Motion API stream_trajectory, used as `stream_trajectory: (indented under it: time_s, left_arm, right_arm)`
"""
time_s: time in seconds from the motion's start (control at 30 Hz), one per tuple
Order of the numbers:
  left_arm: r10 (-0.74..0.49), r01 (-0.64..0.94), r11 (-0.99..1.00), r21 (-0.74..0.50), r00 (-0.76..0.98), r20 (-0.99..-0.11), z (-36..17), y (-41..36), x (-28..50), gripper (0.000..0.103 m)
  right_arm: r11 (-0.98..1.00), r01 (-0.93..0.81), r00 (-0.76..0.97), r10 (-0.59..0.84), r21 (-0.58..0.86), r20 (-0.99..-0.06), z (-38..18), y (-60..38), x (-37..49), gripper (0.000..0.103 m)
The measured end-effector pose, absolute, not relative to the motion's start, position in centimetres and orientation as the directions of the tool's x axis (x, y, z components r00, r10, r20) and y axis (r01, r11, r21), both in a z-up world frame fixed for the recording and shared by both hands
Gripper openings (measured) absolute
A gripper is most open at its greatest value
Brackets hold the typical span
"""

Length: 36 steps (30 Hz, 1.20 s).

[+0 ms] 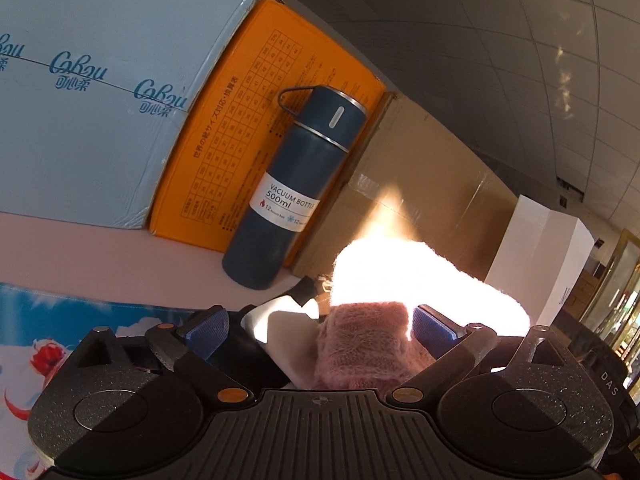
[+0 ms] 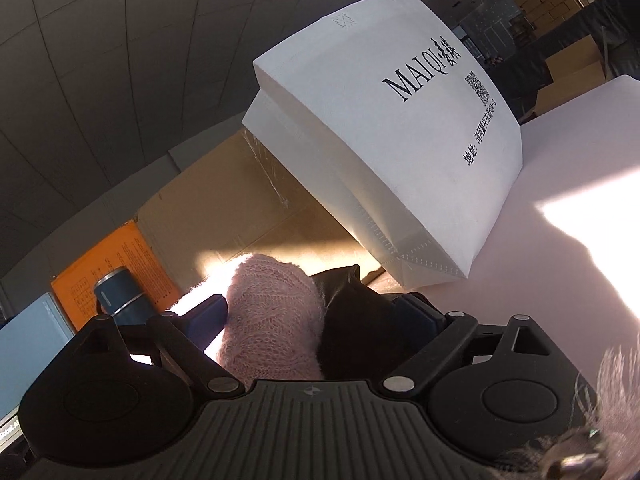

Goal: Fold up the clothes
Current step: 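Carry the pink sweater bundle with both grippers onto the dark brown garment stack, then open both grippers and withdraw them from the stacked pink sweater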

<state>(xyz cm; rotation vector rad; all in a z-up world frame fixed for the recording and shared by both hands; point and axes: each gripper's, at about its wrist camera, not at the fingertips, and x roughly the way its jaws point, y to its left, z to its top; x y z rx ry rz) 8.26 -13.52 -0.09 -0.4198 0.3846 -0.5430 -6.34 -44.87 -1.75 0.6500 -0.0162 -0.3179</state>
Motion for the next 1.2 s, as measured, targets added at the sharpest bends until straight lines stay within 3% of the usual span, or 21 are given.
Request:
stream_trajectory:
  time_s: [0.27, 0.4, 0.83, 0.93, 1.13, 1.2]
  left_arm:
    - [-0.578, 0.505, 0.788, -0.352, 0.803, -0.144, 2.9, -10.9, 3.0, 0.102]
    - [-0.492, 0.450, 0.864, -0.226, 0.852, -0.180, 3.8, -8.2, -0.2, 0.103]
    - [-0.393, 0.384, 0.920, -0.083, 0.894, -0.215, 3.9, 2.4, -5.3, 0.103]
    - [-0.379, 0.366, 0.925, -0.099, 0.903, -0.203, 3.8, 3.7, -5.1, 0.103]
    - [-0.433, 0.416, 0.895, -0.163, 0.897, -0.090, 4.2, 4.3, -4.5, 0.103]
    - [-0.478, 0.462, 0.872, -0.159, 0.874, -0.083, 4.3, 4.4, -4.2, 0.103]
  right_arm:
    - [0.708, 0.263, 0.959, -0.267, 0.655, -0.096, -2.5, -45.9, -6.1, 0.101]
    - [0.689, 0.262, 0.958, -0.269, 0.676, -0.097, -2.8, -46.0, -6.3, 0.102]
    - [0.686, 0.331, 0.935, -0.333, 0.648, -0.124, -2.0, -44.7, -6.8, 0.103]
    - [0.691, 0.370, 0.917, -0.377, 0.621, -0.128, -0.5, -42.6, -8.0, 0.103]
    - [0.751, 0.318, 0.937, -0.341, 0.578, -0.072, 2.9, -35.4, -11.9, 0.103]
    - [0.779, 0.389, 0.918, -0.372, 0.493, -0.137, 3.9, -31.7, -12.4, 0.103]
